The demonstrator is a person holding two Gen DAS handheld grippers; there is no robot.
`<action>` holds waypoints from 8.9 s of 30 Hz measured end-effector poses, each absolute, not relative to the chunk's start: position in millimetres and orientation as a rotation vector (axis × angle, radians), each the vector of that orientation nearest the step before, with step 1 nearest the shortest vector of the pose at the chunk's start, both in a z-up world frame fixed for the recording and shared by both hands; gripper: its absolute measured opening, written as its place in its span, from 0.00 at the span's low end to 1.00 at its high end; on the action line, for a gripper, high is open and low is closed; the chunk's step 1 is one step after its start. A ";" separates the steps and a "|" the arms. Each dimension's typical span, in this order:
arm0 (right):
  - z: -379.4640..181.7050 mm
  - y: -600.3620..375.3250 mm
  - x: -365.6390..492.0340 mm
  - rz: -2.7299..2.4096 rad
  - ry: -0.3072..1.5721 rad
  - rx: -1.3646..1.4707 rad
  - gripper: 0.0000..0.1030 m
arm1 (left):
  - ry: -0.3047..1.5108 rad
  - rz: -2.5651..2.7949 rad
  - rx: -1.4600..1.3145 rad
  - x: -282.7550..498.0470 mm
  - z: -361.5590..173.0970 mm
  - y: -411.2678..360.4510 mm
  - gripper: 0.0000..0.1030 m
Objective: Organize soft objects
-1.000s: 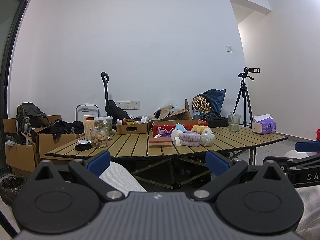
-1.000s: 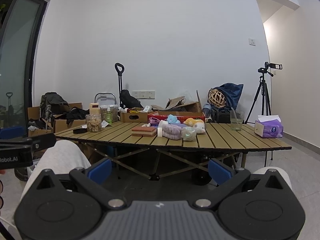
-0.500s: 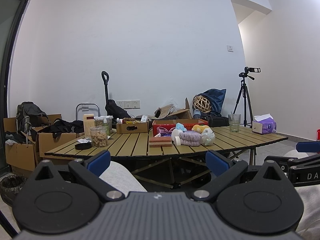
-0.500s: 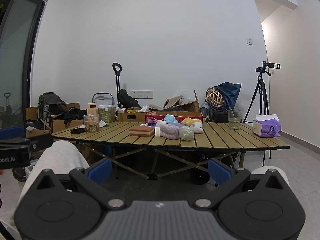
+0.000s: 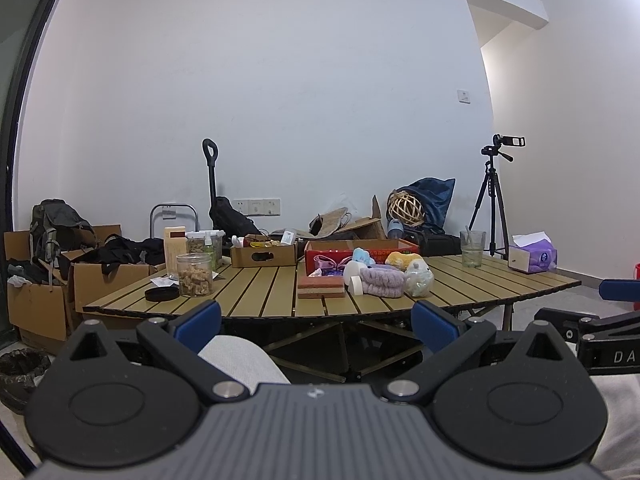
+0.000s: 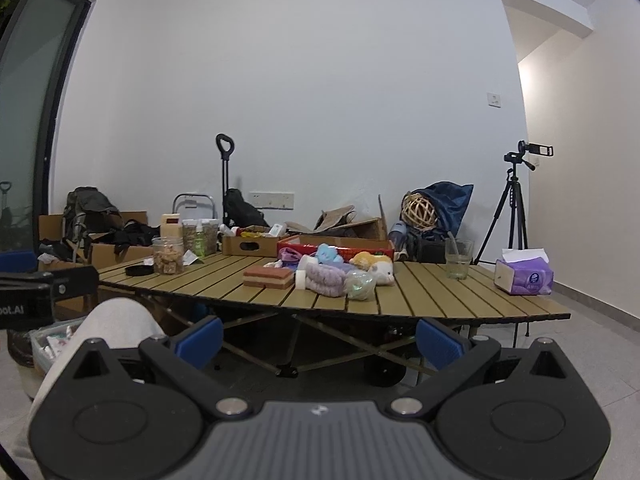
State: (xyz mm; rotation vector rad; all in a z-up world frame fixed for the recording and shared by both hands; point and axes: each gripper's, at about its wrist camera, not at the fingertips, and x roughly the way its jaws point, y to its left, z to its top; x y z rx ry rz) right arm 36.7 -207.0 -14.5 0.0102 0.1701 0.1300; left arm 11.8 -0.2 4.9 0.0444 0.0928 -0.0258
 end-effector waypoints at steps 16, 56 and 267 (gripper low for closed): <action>-16.2 -222.5 163.3 0.098 0.181 0.050 1.00 | 0.159 0.001 0.035 158.0 12.3 8.1 1.00; -21.8 -151.2 560.2 0.507 0.456 0.452 0.28 | 0.490 -0.284 -0.384 532.2 25.8 83.3 0.33; 163.4 -286.3 449.0 0.358 0.285 -0.084 0.75 | 0.237 -0.255 0.006 387.7 158.2 9.2 1.00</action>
